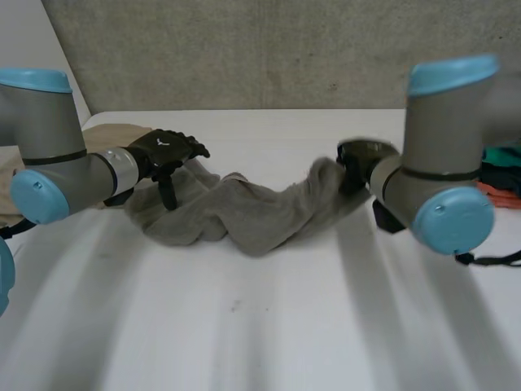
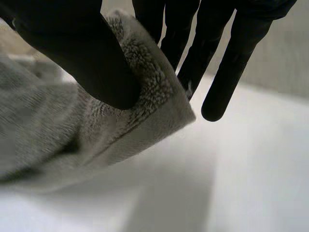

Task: Fold the laundry.

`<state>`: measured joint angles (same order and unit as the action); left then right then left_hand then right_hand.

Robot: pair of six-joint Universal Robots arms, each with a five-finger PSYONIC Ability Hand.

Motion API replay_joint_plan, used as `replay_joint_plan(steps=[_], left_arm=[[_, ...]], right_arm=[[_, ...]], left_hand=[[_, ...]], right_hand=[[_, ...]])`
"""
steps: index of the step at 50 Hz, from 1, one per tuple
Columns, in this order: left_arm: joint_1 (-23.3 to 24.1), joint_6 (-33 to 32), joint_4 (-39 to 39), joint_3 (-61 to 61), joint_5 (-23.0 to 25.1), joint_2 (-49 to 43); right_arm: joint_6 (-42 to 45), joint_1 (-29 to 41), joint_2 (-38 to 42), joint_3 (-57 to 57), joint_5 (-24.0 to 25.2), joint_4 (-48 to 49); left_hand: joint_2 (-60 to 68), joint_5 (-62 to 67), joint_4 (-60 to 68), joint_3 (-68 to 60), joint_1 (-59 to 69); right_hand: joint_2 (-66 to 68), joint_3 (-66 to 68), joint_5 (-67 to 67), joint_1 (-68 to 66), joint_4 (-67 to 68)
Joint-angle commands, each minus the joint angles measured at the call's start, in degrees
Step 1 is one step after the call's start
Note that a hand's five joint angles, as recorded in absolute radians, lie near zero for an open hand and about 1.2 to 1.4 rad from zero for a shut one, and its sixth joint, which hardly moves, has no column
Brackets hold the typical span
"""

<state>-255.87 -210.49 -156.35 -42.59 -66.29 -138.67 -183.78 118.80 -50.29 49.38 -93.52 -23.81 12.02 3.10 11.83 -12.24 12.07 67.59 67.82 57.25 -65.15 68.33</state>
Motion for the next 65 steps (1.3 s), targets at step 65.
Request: replay_joint_plan(steps=[65], left_arm=[[-1.4, 14.4, -37.4, -33.1, -18.7, 22.1]], right_arm=[[29.1, -7.5, -5.0, 8.1, 2.8, 29.2]], left_hand=[[68.0, 66.9, 68.2, -67.8, 67.9]], right_hand=[[12.4, 12.2, 12.8, -14.8, 11.7]])
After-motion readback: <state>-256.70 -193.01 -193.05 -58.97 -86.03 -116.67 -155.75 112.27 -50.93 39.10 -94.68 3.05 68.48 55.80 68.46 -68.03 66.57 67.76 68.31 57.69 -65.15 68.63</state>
